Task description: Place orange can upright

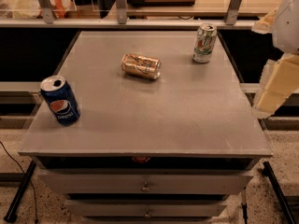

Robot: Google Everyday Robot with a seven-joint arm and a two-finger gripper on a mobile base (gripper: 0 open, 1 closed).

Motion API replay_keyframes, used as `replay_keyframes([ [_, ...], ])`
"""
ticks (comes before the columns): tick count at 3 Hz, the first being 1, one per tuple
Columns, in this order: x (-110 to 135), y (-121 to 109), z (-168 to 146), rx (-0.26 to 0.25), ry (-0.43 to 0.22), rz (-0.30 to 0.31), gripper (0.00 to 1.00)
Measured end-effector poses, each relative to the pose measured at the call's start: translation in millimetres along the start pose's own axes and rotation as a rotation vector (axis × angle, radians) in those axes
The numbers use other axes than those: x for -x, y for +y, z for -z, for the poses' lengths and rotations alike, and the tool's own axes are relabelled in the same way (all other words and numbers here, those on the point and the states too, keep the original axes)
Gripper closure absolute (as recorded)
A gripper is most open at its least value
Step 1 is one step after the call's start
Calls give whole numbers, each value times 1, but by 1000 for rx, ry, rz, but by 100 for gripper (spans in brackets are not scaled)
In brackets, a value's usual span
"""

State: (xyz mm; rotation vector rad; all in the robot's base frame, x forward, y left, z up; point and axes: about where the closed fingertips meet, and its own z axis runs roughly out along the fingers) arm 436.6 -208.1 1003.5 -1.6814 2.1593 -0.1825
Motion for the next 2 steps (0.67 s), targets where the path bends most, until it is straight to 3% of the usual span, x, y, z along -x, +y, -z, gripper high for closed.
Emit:
replay_keyframes([
  [1, 0, 0, 0, 0, 0, 0, 0],
  [2, 17, -13, -9, 15, -34, -12, 0],
])
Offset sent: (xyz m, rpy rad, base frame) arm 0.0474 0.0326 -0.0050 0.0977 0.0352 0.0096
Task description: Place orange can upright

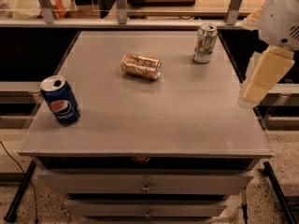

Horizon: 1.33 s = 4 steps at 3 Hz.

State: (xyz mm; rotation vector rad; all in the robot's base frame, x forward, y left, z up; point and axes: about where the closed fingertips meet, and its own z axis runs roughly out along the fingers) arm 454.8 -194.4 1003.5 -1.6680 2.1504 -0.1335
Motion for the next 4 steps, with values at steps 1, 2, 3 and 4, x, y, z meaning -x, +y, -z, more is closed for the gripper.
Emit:
replay_keyframes([
  [1, 41, -21, -27, 38, -55, 0, 0],
  [2, 91, -38, -62, 78, -103, -6, 0],
  [3, 91, -38, -62, 77, -103, -6, 0],
  [4, 112, -57, -69, 43, -107, -34, 0],
])
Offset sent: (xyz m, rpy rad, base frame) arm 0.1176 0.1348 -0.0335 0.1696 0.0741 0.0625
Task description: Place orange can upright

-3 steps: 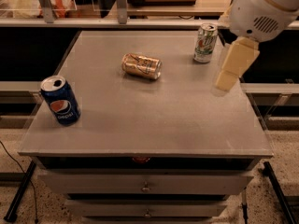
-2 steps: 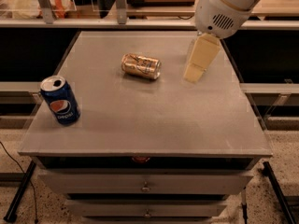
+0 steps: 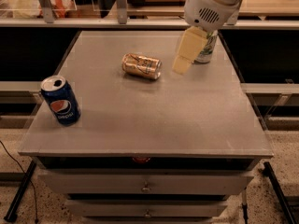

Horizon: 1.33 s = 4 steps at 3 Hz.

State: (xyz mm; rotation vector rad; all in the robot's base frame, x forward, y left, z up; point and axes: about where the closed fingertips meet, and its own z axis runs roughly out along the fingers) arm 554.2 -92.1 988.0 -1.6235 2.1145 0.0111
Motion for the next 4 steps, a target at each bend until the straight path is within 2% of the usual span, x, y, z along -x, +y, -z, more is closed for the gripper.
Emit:
replay_keyframes([
  [1, 27, -22, -17, -15, 6, -24, 0],
  [2, 60, -35, -43, 3, 57, -58, 0],
  [3, 83, -35, -74, 25, 138, -108, 0],
  [4, 98, -31, -107, 42, 204, -132, 0],
])
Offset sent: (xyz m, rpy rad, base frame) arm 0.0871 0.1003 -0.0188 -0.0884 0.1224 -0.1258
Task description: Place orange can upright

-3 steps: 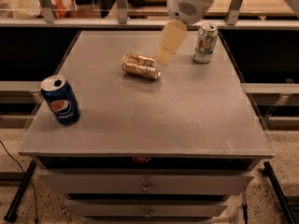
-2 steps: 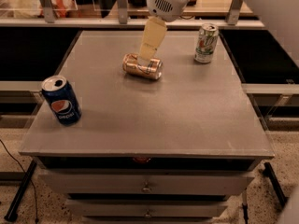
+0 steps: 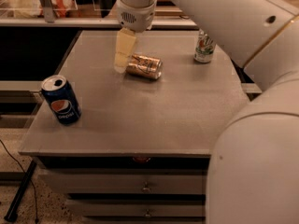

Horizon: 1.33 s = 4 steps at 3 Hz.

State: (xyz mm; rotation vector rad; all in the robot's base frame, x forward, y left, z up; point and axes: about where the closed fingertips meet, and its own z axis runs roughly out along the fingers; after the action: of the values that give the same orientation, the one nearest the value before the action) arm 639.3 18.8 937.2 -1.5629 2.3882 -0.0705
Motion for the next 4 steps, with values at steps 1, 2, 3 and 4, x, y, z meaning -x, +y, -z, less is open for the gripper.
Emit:
replay_keyframes([
  [1, 6, -4, -30, 3, 44, -28, 0],
  [2, 2, -14, -56, -2, 62, -67, 0],
  [3, 3, -24, -72, -4, 52, -93, 0],
  [4, 8, -28, -85, 0, 42, -99, 0],
])
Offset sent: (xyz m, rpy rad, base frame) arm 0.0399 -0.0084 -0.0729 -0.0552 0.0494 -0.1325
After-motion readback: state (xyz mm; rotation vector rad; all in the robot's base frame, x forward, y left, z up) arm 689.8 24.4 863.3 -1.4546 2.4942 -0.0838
